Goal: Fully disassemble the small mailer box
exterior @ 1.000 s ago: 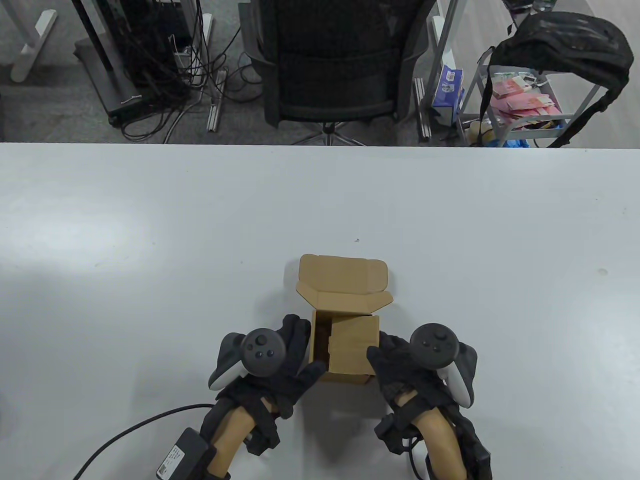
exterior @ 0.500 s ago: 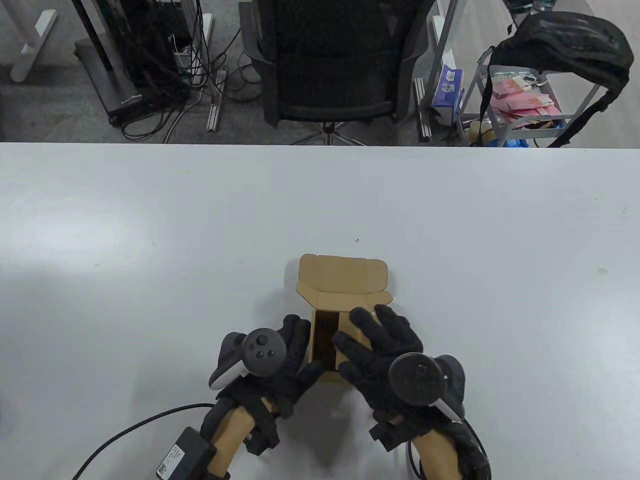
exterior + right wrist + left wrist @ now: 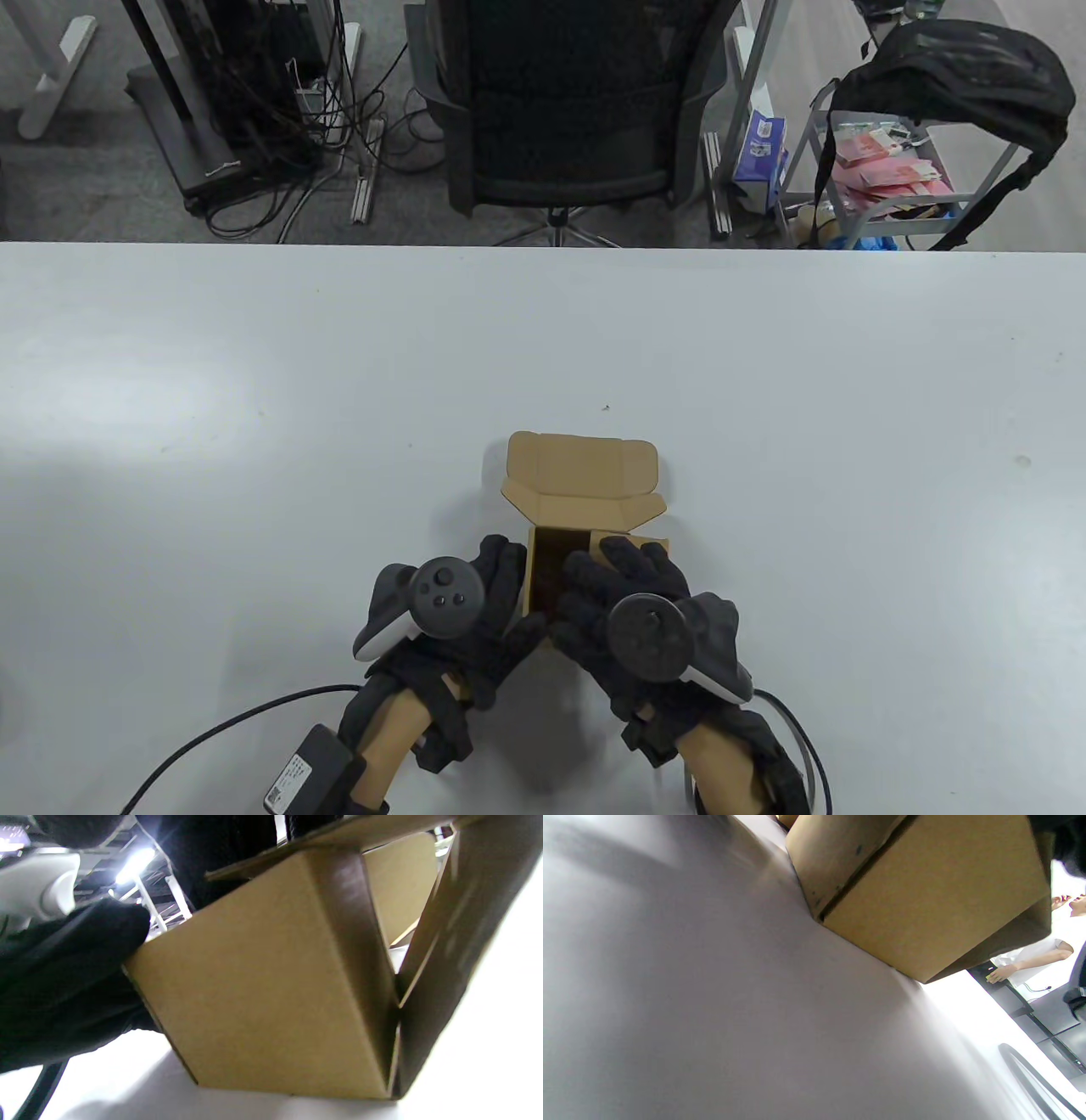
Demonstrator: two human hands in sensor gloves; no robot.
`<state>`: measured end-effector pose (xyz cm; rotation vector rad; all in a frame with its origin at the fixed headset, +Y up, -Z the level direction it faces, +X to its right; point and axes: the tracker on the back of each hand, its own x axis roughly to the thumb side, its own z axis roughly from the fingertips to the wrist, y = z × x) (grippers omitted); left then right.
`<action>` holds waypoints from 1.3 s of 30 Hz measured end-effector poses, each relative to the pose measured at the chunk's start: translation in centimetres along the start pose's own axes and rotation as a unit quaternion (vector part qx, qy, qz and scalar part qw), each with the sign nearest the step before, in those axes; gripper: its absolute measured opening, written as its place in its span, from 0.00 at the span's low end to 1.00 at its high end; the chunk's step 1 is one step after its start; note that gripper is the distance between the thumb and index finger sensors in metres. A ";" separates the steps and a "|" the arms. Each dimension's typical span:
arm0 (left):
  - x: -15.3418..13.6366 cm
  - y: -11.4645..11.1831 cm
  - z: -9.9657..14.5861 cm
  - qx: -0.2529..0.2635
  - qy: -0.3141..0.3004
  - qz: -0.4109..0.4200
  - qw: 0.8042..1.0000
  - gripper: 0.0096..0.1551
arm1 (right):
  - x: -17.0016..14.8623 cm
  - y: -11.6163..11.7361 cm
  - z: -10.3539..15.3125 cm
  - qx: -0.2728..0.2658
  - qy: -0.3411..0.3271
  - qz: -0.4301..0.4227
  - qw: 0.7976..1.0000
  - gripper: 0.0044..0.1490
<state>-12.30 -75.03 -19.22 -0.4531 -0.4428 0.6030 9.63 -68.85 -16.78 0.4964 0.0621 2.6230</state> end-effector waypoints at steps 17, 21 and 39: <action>0.0 -0.1 -0.1 0.002 0.002 0.004 1.000 0.59 | -10.1 -3.4 2.0 -0.036 0.240 -0.122 0.962 0.41; 0.0 0.0 -0.1 0.002 0.002 0.003 1.000 0.59 | -10.9 -2.9 1.8 -0.024 0.270 -0.113 0.956 0.41; 0.0 -0.1 -0.2 -0.002 0.003 0.001 1.000 0.59 | -7.8 0.1 -0.2 -0.054 0.277 0.046 0.958 0.49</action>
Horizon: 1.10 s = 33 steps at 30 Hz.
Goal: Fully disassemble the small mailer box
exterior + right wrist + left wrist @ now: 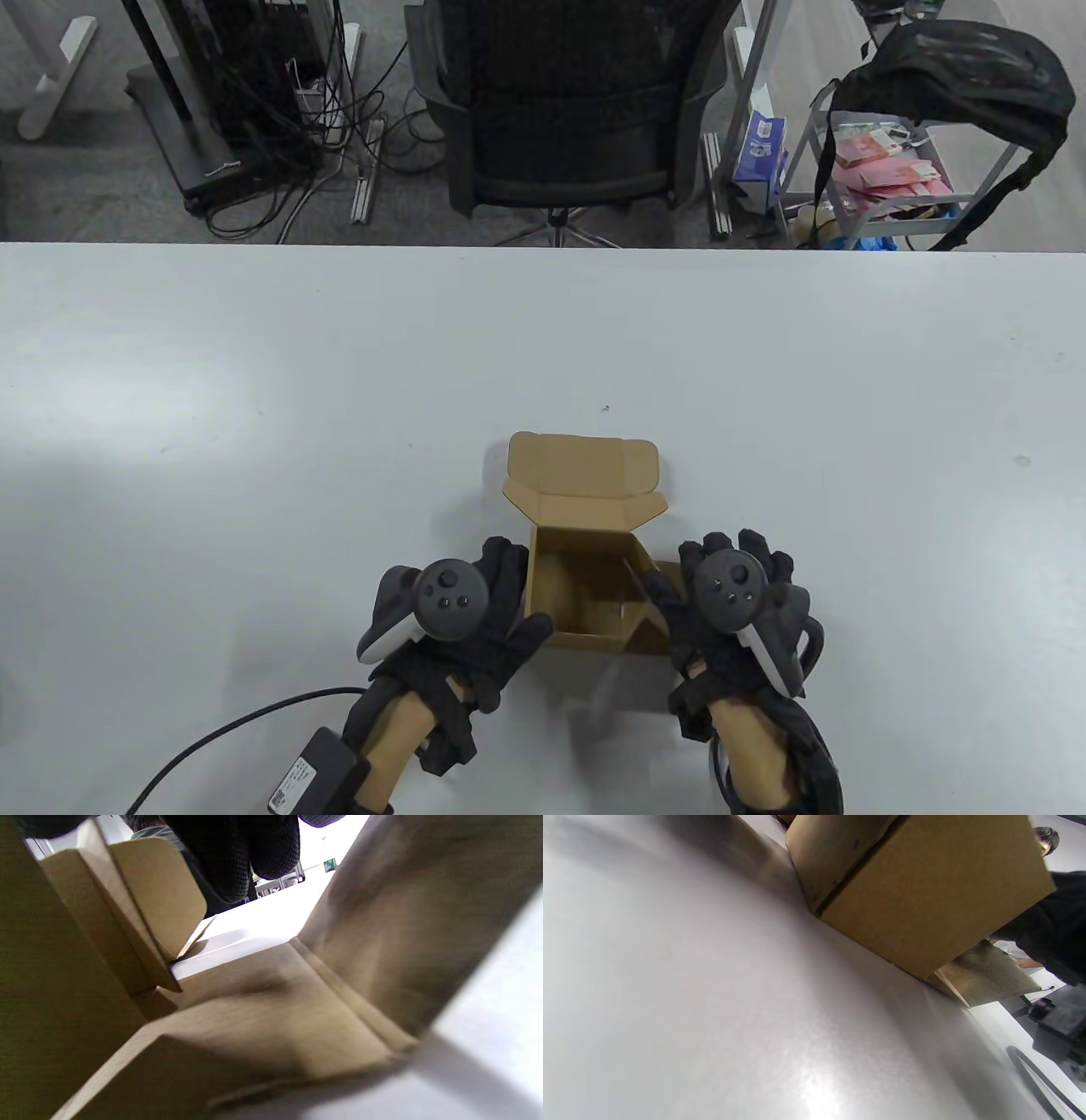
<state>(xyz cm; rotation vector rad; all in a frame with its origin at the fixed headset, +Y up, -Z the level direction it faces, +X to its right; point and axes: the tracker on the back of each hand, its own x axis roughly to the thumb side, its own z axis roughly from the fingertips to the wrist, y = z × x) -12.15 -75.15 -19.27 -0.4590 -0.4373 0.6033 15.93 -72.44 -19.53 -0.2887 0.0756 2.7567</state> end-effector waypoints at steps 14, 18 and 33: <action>0.1 -0.1 -0.1 -0.002 -0.003 0.003 1.000 0.58 | -0.6 0.4 -3.0 0.006 0.085 -0.002 0.996 0.42; 0.1 -0.1 -0.1 -0.002 -0.004 0.000 1.000 0.58 | -1.1 0.3 -3.0 0.005 0.095 -0.006 0.995 0.41; 0.4 -0.5 0.0 0.006 0.010 0.001 1.000 0.57 | 1.0 -4.3 3.0 -0.119 -0.078 -0.109 0.984 0.34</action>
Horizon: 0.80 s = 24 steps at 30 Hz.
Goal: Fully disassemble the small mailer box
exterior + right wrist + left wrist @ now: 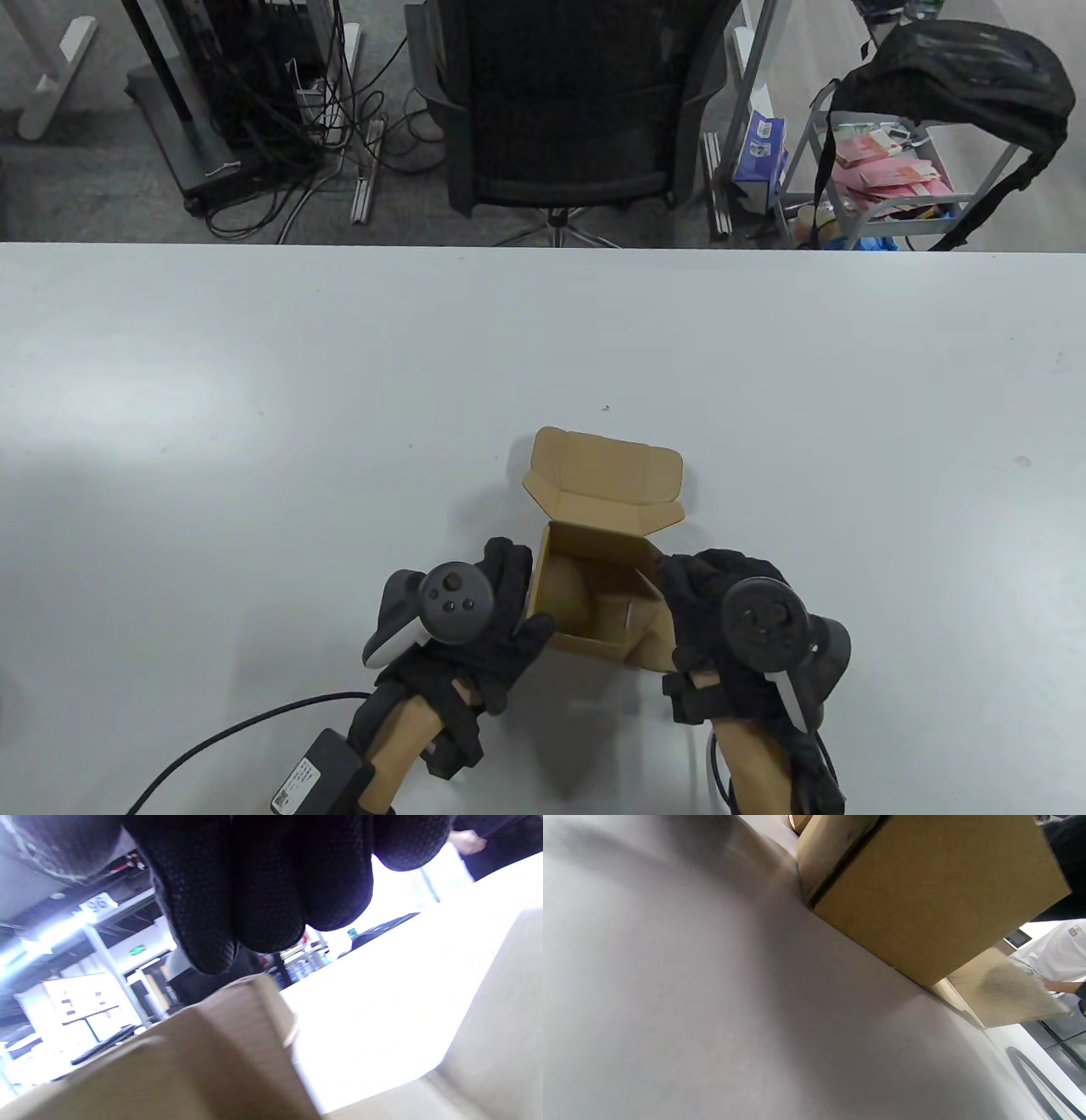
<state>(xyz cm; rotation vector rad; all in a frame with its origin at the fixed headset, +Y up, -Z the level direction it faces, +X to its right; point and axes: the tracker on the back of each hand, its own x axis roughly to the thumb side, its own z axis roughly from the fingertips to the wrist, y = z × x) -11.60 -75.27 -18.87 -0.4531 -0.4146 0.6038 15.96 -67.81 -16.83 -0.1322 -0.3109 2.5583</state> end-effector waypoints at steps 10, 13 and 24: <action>0.1 -0.1 0.0 0.001 0.005 0.002 1.000 0.58 | -0.3 2.4 -0.4 0.135 0.002 0.004 0.991 0.36; 0.1 -0.1 -0.1 0.003 0.006 0.002 1.000 0.58 | -0.9 2.7 -0.7 0.160 0.011 -0.006 0.987 0.37; 0.1 -0.1 0.0 0.002 0.008 0.004 1.000 0.58 | -2.0 4.8 -1.1 0.257 0.041 -0.024 0.965 0.38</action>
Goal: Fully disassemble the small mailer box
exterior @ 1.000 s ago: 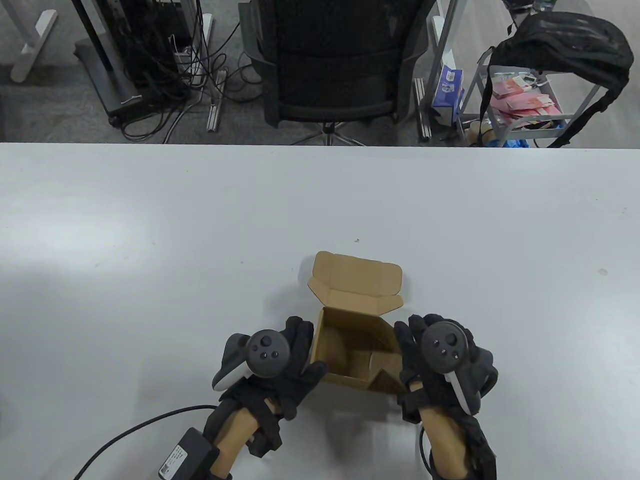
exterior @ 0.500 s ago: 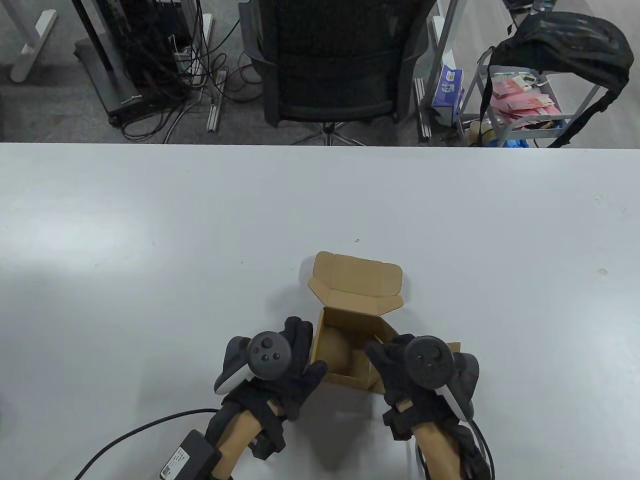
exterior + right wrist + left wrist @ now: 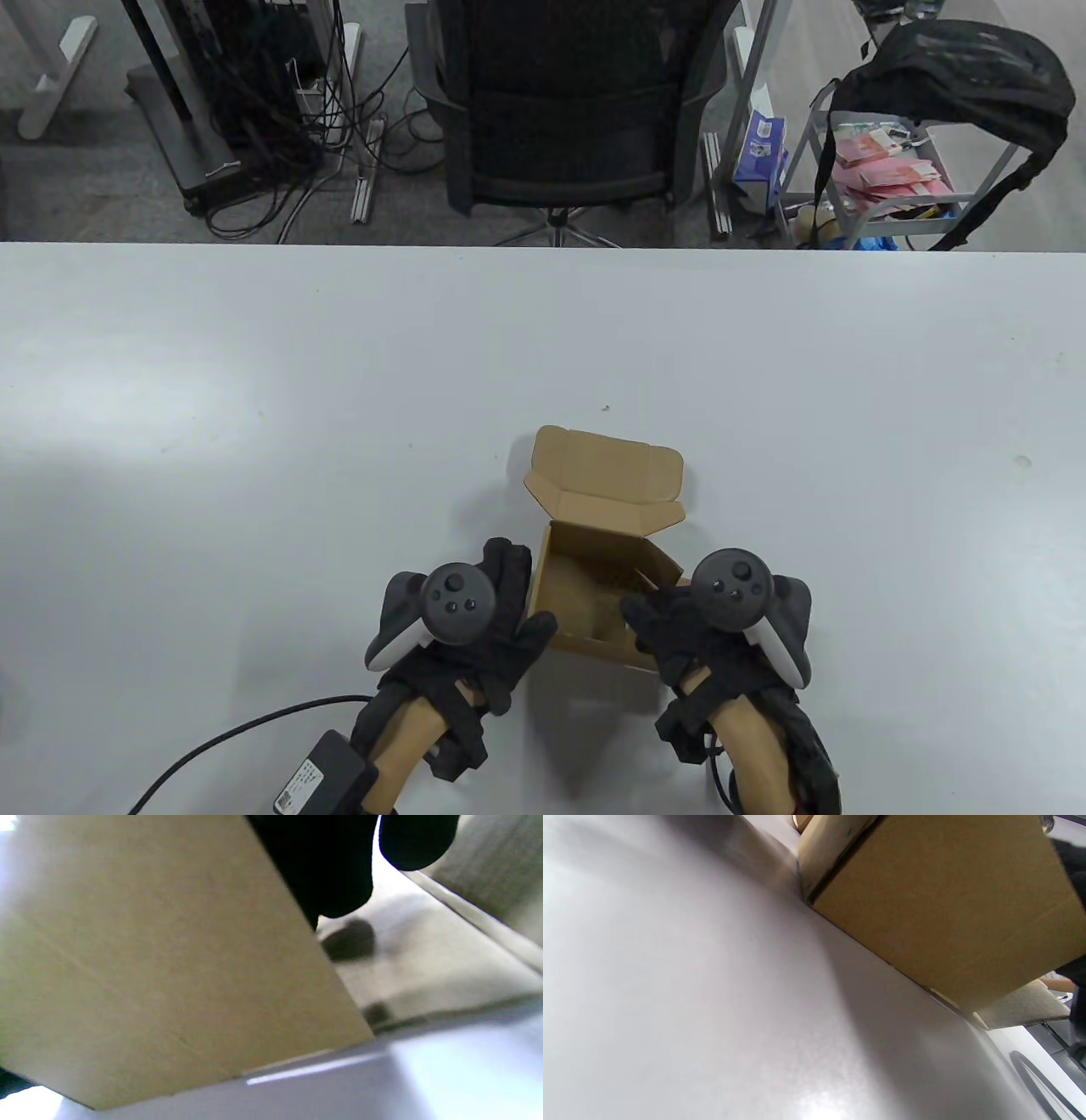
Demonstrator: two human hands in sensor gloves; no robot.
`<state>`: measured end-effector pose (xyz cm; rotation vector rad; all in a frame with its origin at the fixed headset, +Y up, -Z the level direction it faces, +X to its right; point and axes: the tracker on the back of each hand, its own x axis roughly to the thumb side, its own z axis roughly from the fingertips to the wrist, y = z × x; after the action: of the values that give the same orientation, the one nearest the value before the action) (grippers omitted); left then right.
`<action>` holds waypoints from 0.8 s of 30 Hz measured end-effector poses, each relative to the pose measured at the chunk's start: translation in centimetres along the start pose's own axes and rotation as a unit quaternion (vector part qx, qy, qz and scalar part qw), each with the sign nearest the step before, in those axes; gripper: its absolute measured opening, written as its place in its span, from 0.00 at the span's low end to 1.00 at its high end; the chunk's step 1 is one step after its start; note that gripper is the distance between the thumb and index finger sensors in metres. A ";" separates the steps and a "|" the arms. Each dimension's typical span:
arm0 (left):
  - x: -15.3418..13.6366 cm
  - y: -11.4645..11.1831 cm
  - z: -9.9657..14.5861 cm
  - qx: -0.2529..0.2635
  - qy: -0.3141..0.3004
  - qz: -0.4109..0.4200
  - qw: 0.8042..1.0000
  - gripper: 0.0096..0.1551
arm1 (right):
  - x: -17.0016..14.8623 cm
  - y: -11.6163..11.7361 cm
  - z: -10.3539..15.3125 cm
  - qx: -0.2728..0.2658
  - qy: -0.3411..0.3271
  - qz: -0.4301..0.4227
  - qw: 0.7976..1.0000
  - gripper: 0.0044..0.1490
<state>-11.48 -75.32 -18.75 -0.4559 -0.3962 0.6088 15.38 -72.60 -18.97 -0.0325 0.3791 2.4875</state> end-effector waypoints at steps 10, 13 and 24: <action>0.0 0.2 0.1 0.006 -0.008 0.001 1.000 0.57 | -0.2 0.3 0.2 0.003 0.024 0.000 1.000 0.41; 0.3 0.4 0.2 0.021 -0.014 0.004 1.000 0.55 | -0.3 0.4 0.2 0.008 0.031 -0.001 0.999 0.41; 1.7 1.9 0.8 0.210 0.044 -0.017 0.977 0.42 | -0.8 0.3 0.1 0.042 0.031 -0.012 0.999 0.41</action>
<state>-11.41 -72.65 -18.74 -0.0712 -0.1815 0.6179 15.87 -73.27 -18.72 -0.0805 0.5064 2.4483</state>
